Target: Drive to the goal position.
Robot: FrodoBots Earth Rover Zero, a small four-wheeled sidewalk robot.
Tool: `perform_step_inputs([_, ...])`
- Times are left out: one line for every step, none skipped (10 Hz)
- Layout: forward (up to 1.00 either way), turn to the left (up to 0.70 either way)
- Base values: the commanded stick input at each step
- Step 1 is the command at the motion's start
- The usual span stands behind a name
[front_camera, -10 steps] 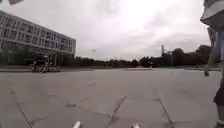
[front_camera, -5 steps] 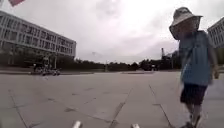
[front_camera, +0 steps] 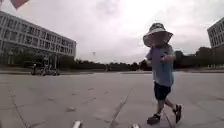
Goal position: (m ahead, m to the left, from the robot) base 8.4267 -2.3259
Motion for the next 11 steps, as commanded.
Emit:
perform_step_inputs([0.06, 0.0])
perform_step_inputs([0.06, 0.0])
perform_step_inputs([0.06, 0.0])
perform_step_inputs([0.06, 0.0])
perform_step_inputs([0.06, 0.0])
perform_step_inputs([0.06, 0.0])
perform_step_inputs([0.06, 0.0])
perform_step_inputs([0.06, 0.0])
perform_step_inputs([0.06, 0.0])
perform_step_inputs([0.06, 0.0])
perform_step_inputs([0.06, 0.0])
